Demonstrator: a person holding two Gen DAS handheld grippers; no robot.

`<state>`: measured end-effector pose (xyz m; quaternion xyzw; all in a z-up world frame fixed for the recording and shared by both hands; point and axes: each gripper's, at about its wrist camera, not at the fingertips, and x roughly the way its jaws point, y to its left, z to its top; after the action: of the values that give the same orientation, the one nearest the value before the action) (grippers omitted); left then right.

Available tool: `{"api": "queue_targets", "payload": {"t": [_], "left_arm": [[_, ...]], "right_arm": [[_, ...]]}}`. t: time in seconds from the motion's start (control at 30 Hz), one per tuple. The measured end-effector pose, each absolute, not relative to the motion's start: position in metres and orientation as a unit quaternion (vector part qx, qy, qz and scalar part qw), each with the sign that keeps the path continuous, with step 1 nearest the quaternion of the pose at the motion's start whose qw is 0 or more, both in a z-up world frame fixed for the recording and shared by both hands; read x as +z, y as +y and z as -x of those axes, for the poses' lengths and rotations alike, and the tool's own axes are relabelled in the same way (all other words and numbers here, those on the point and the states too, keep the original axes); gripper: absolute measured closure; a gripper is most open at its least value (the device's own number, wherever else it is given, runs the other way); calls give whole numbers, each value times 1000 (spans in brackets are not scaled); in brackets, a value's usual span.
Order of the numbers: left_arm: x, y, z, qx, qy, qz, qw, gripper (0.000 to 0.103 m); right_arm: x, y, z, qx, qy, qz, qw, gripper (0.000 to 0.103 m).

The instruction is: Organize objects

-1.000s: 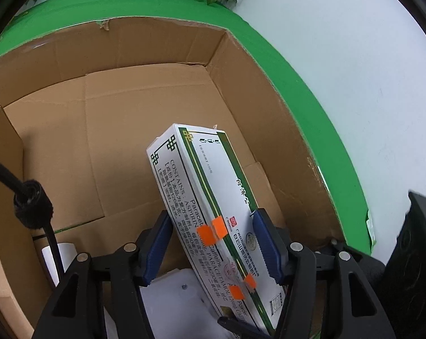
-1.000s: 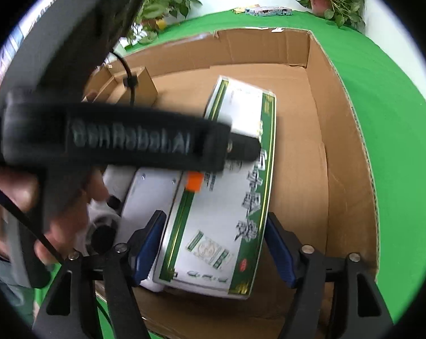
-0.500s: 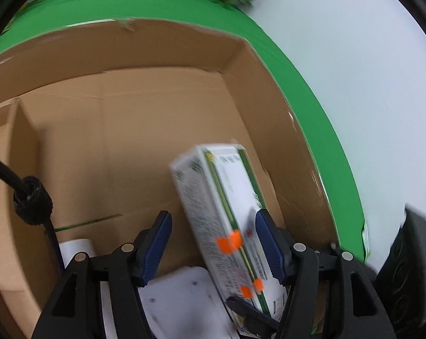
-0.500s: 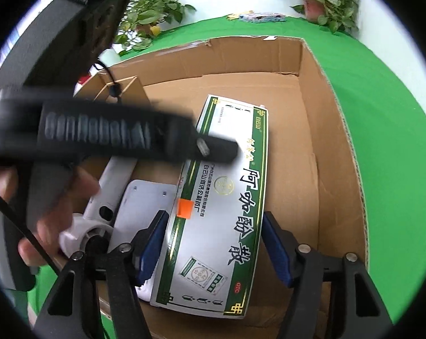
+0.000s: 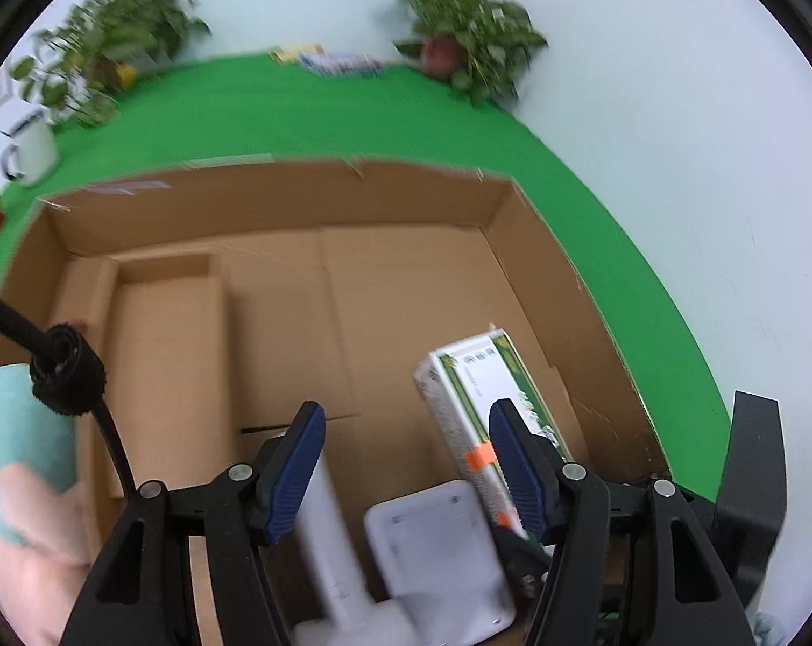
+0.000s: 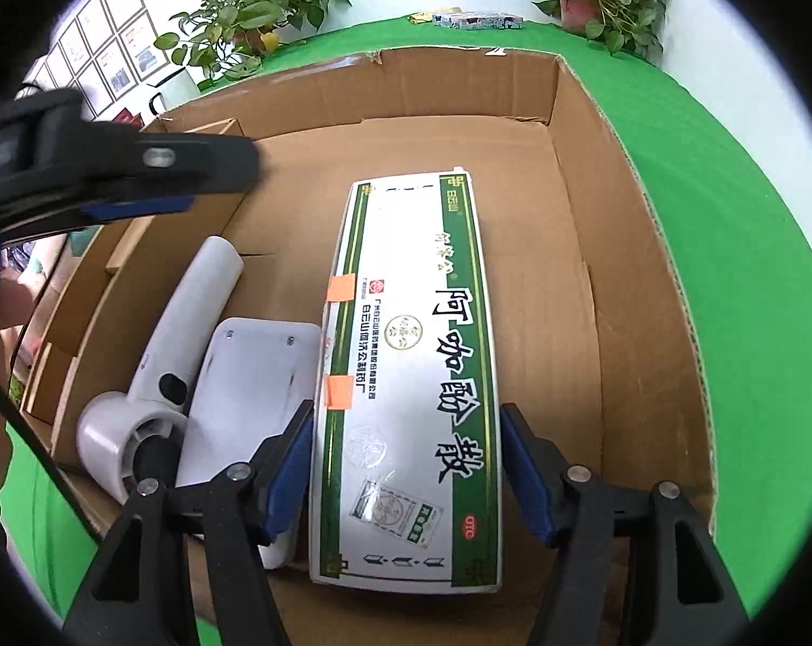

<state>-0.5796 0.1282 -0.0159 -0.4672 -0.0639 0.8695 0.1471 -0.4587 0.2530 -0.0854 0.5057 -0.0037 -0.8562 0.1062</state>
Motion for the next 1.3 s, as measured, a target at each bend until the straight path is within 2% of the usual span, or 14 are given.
{"api": "queue_targets", "payload": {"t": [0.1, 0.23, 0.33, 0.63, 0.73, 0.77, 0.8, 0.87, 1.07, 1.13, 1.3], "left_arm": [[1, 105, 556, 885, -61, 444, 126, 41], [7, 88, 533, 888, -66, 440, 116, 41], [14, 74, 507, 890, -67, 437, 111, 41], [4, 45, 455, 902, -75, 419, 70, 41], [2, 37, 435, 919, -64, 388, 29, 33], [0, 36, 424, 929, -46, 368, 2, 24], [-1, 36, 414, 935, -33, 352, -20, 10], [-6, 36, 393, 948, -20, 314, -48, 0], [-39, 37, 368, 947, 18, 317, -55, 1], [-49, 33, 364, 946, 2, 320, -54, 0], [-57, 37, 350, 958, 3, 279, -69, 0]], "right_arm": [[-85, 253, 457, -853, 2, -510, 110, 38], [-77, 255, 454, -847, -18, -513, 135, 27], [-76, 251, 447, -844, -8, -518, 138, 23], [-68, 245, 426, -854, -1, -505, 126, 22], [-57, 241, 406, -887, 9, -452, 98, 18], [-55, 241, 400, -897, 6, -434, 90, 18], [-55, 240, 391, -909, -3, -410, 80, 18], [-58, 237, 373, -929, -10, -367, 57, 17], [-63, 224, 344, -957, 17, -290, 6, 10], [-66, 219, 339, -961, 31, -275, 3, 1], [-67, 216, 336, -967, 37, -253, -8, 1]]}}
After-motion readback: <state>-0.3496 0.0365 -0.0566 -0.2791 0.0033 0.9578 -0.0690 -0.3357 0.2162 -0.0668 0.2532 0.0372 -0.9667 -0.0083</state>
